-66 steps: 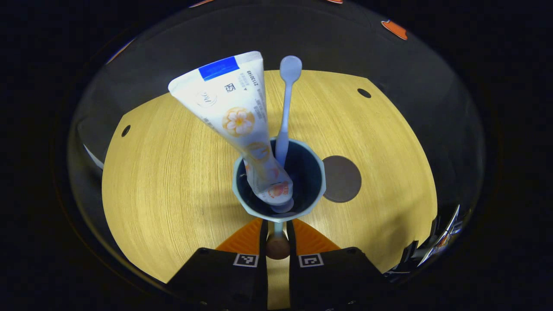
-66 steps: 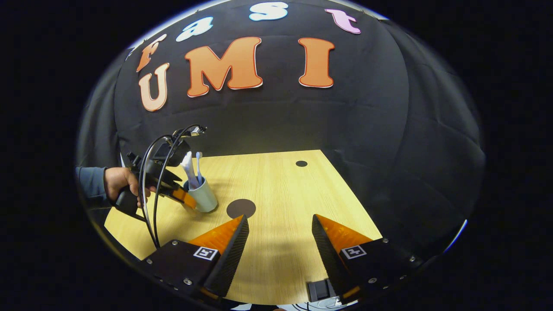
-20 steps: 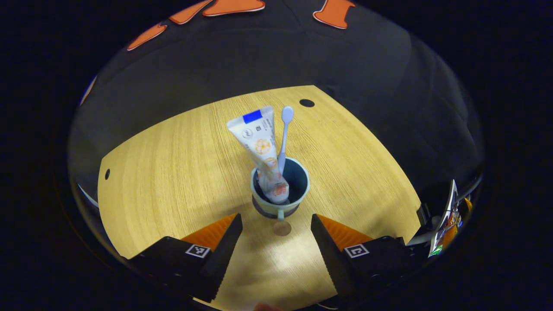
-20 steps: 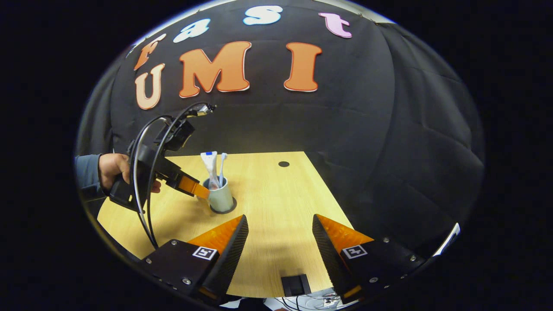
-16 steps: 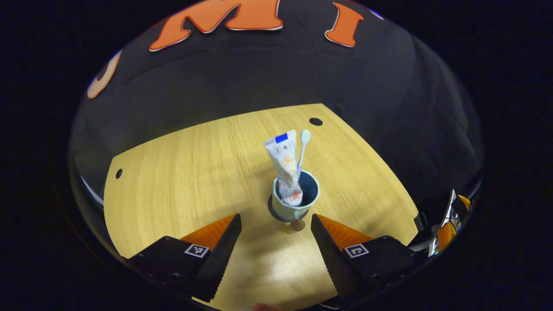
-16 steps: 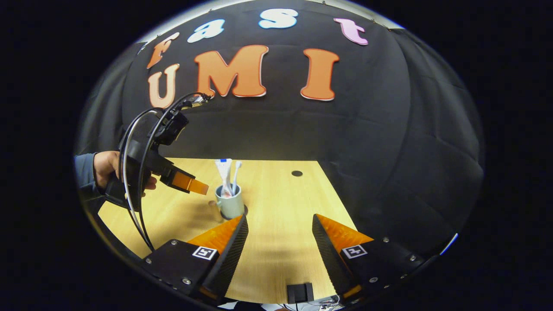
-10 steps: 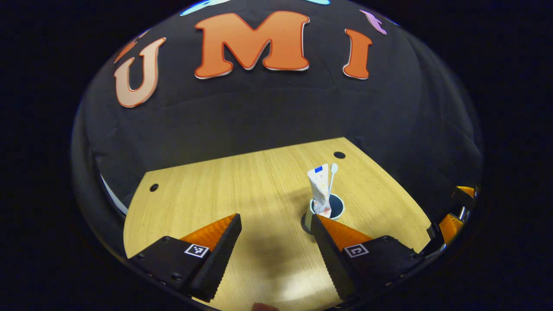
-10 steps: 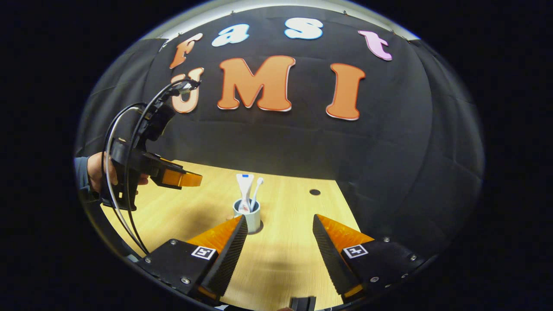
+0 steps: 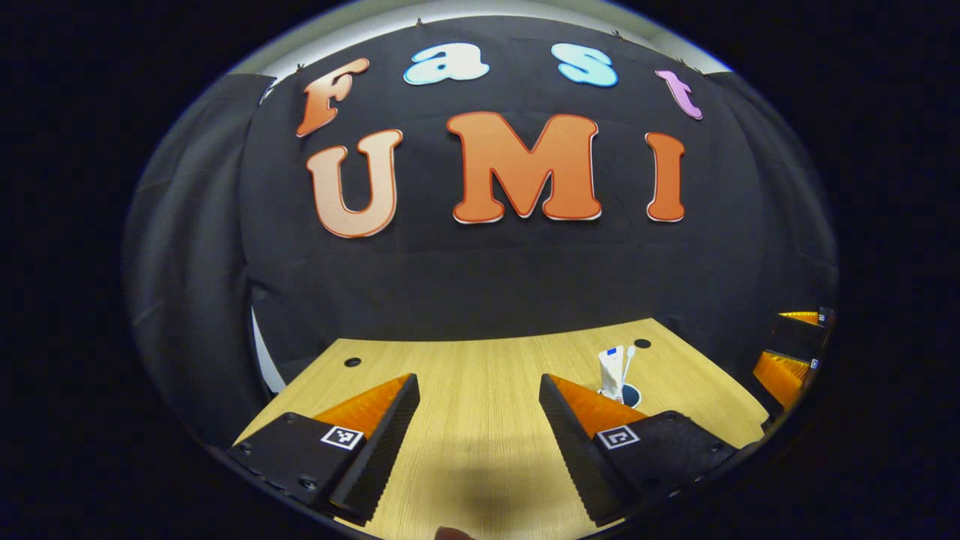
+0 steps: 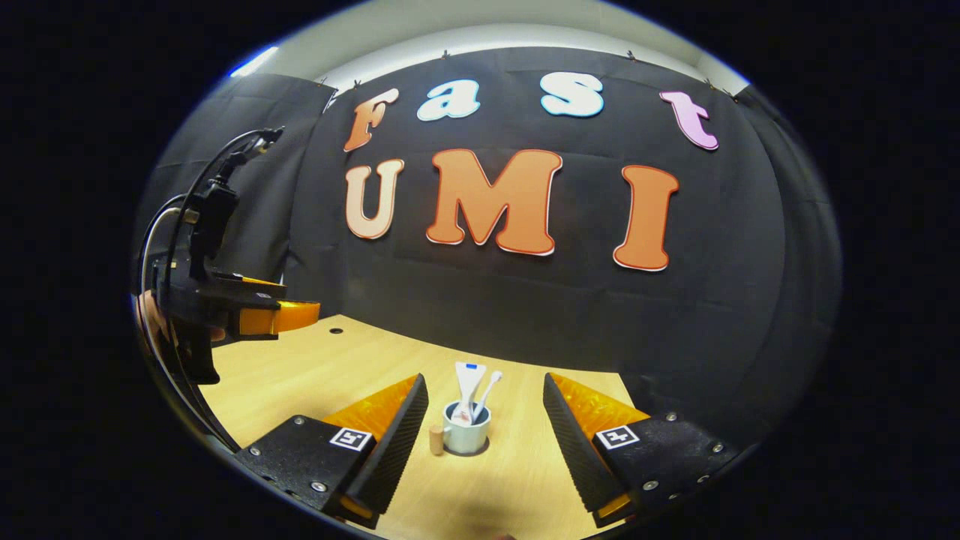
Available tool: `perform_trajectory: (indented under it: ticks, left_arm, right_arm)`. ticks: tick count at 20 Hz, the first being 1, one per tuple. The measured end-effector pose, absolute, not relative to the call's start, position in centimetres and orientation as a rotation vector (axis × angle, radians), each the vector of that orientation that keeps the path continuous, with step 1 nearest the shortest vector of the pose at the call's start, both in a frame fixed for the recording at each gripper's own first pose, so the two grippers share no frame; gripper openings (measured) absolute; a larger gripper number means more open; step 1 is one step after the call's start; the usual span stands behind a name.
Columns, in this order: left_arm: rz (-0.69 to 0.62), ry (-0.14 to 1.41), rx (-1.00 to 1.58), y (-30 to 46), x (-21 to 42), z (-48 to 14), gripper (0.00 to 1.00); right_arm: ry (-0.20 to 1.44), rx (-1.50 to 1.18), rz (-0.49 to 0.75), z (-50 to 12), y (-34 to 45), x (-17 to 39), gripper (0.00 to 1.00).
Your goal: Put the toothbrush and toothpaste on the desktop into the cup, then pick up the cup and place it on the coaster on the desktop.
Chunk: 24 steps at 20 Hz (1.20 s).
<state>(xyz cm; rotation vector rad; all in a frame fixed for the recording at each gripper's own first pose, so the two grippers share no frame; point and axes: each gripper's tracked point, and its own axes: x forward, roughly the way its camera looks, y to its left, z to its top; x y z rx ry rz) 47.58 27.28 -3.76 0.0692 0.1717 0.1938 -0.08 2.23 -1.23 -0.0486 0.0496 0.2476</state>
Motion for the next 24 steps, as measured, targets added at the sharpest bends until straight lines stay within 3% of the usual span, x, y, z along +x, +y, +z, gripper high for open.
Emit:
perform_trajectory:
  ticks: [9, 24]
  left_arm:
    - [0.232, 0.053, 0.098, 28.5, 45.8, -0.9, 0.96]
    - [0.069, 0.053, 0.091, 28.1, 46.4, -2.1, 0.96]
  right_arm:
    - [0.005, -0.038, 0.254, 0.7, 3.4, 0.6, 0.96]
    - [0.012, -0.046, 0.138, 1.4, 5.4, -0.8, 0.97]
